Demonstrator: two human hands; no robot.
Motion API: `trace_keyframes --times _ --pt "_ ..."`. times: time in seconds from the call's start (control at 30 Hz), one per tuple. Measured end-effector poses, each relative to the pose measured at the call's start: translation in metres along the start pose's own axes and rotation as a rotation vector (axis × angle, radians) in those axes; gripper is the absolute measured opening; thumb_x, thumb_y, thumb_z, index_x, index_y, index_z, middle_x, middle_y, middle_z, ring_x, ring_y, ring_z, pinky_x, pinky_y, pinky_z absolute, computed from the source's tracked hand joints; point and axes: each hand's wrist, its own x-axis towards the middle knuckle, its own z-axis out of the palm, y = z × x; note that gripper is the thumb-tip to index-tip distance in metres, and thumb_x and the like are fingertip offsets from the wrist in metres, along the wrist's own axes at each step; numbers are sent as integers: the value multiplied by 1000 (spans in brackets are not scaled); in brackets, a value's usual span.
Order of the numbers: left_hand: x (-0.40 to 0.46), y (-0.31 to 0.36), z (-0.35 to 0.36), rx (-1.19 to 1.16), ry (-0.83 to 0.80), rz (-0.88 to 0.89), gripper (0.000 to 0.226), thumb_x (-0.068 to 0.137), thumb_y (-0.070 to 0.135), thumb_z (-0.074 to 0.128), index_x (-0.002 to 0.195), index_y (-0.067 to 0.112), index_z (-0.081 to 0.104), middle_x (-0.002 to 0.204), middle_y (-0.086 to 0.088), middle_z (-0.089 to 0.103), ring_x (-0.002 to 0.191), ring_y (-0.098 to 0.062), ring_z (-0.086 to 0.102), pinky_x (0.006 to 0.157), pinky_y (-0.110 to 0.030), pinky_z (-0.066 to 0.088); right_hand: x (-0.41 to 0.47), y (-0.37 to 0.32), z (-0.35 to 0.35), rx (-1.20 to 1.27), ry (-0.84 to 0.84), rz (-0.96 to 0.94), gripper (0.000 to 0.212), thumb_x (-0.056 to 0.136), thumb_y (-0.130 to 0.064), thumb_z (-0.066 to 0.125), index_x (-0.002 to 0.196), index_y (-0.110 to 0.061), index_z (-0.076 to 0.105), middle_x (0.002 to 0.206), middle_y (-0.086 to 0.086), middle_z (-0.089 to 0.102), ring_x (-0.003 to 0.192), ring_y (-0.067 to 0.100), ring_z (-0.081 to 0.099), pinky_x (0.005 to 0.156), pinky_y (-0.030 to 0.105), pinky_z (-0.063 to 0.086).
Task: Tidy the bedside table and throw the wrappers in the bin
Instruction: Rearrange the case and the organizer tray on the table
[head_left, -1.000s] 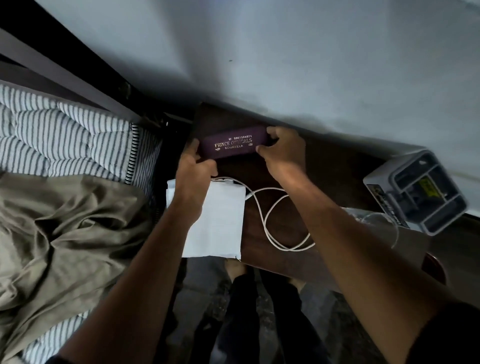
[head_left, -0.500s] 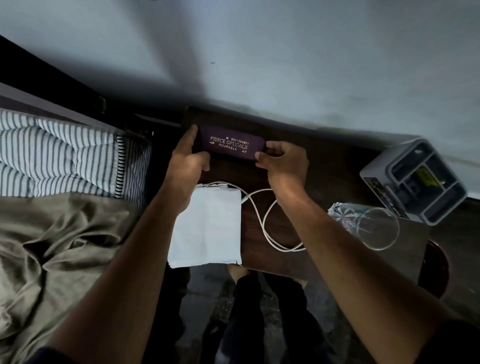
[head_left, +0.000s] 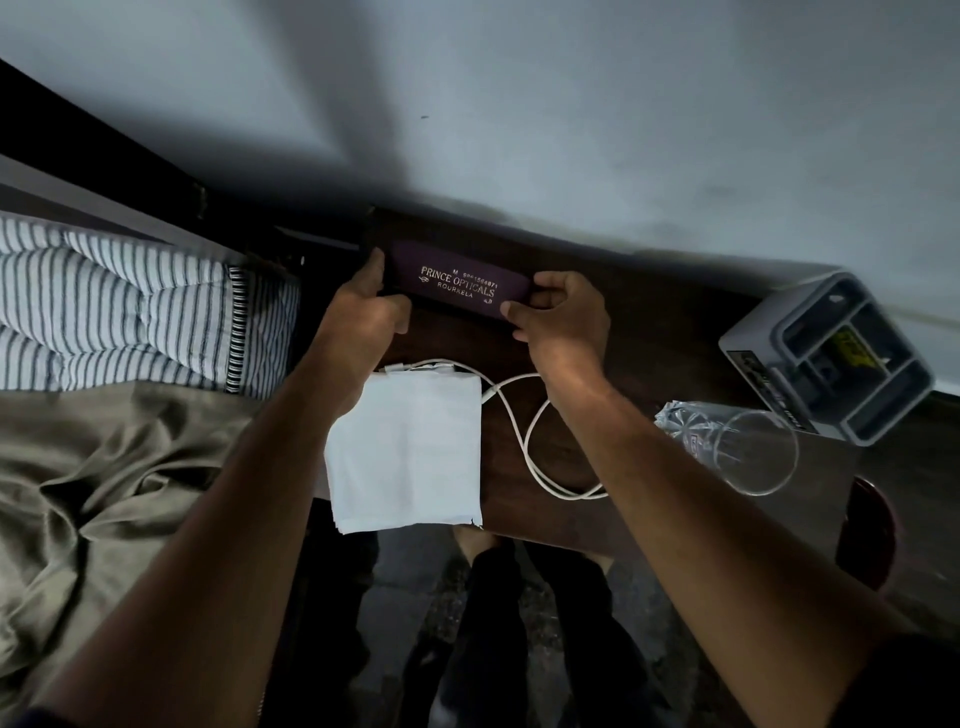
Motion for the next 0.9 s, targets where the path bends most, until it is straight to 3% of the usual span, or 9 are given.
trace_keyframes --times 0.07,0.17,0.23,0.33,0.43,0.57,0.67,0.77,0.9 --pt "-4 0 0 31 -25 -13 97 58 13 55 153 23 37 131 9 61 105 -7 55 93 -19 41 -1 -1 0 -30 0 -16 52 74 -6 86 120 -7 63 105 13 70 96 27 71 86 46 60" --pt "-14 1 2 139 -55 31 95 71 14 58 158 20 23 155 12 34 123 3 50 101 -9 38 -5 -4 -9 -53 -18 -23 59 73 -8 87 126 -9 59 106 8 66 98 25 70 86 45 60" --pt "-16 1 3 262 -27 77 86 82 8 58 159 16 20 166 3 23 148 -13 34 121 -28 29 -9 -8 -20 -99 -41 -50 54 74 -7 85 123 -11 62 107 7 65 98 23 70 86 44 61" --pt "-19 2 7 447 -2 148 78 90 4 56 158 11 19 169 -6 12 156 -21 13 127 -41 16 -24 -15 -38 -94 -68 -67 39 78 -1 80 112 -12 65 97 5 65 85 22 71 75 43 63" --pt "-34 11 21 455 63 277 66 89 7 55 153 12 38 164 -7 32 152 -20 28 125 -42 23 -48 -23 -59 -101 -142 -118 27 80 -10 81 103 -16 68 79 4 65 66 17 64 63 39 60" --pt "-65 30 47 180 154 352 48 85 10 50 127 27 65 123 5 71 115 -12 66 105 -41 51 -82 -30 -105 -109 -332 -211 22 81 -33 81 97 -21 73 64 -8 55 57 7 50 51 25 43" --pt "-78 40 76 66 87 296 47 86 -3 50 122 22 68 104 6 75 94 -7 70 89 -27 57 -93 -34 -148 -64 -244 -264 16 83 -28 80 96 -21 75 65 -6 59 56 9 49 53 25 42" --pt "-90 50 115 38 -26 258 45 91 -11 42 119 16 66 98 5 73 83 -10 66 72 -15 54 -94 -41 -179 -7 -126 -269 10 87 -24 76 95 -19 75 72 16 67 55 11 50 53 27 43" --pt "-101 59 173 24 -178 206 34 98 -2 44 113 20 65 97 3 70 88 -18 63 74 -22 52 -84 -34 -218 -56 64 -262 12 88 -30 74 98 -22 75 82 12 73 65 10 65 61 25 53"
